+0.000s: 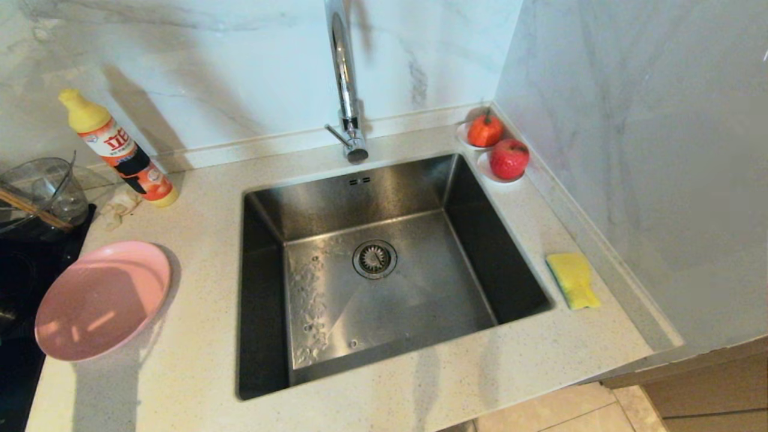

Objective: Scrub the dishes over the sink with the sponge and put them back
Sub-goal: Place the bowl on the plate

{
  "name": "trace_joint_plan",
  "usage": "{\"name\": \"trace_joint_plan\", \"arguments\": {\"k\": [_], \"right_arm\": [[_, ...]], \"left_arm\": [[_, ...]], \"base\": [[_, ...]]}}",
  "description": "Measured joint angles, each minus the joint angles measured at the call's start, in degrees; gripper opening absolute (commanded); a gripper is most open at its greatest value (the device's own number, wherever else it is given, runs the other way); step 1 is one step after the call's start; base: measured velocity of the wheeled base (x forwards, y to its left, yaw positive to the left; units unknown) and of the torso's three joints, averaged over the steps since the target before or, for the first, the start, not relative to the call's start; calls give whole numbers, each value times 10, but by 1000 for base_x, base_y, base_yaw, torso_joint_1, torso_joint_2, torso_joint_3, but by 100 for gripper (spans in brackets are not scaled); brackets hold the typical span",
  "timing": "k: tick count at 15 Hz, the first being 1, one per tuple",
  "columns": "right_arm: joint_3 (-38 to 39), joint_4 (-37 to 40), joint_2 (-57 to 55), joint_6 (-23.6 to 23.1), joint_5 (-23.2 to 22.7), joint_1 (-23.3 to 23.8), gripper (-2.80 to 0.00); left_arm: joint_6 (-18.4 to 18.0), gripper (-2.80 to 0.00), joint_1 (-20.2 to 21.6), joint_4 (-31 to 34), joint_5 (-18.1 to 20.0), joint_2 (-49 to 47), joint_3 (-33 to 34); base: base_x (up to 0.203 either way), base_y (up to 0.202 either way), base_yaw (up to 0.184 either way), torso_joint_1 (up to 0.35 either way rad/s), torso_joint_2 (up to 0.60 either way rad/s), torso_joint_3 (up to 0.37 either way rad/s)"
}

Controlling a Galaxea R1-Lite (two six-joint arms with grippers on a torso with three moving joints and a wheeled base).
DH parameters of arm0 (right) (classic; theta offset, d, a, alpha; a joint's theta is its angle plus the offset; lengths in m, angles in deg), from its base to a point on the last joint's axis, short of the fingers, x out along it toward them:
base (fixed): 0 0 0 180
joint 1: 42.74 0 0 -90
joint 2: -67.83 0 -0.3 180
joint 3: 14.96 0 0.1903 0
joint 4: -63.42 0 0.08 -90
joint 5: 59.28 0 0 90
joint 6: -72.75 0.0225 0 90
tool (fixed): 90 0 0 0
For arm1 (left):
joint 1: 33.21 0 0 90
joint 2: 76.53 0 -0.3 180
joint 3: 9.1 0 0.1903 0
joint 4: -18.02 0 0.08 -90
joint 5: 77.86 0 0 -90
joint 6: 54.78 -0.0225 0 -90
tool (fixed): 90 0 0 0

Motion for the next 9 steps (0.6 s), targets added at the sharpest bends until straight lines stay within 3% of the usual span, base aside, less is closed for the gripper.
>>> {"name": "trace_joint_plan", "arguments": {"k": [3,6,9], "right_arm": [[0,0,0,0,0,0,-280],[0,0,0,0,0,0,-280],[0,0,0,0,0,0,-280]], "left_arm": [[-2,-280,0,36,6,48,-9],[-6,-280,-2,107,40,112,-32],[-6,-280,-34,165,65,159,-52]], "base": [[0,0,0,0,0,0],[0,0,0,0,0,0],[0,0,0,0,0,0]]}}
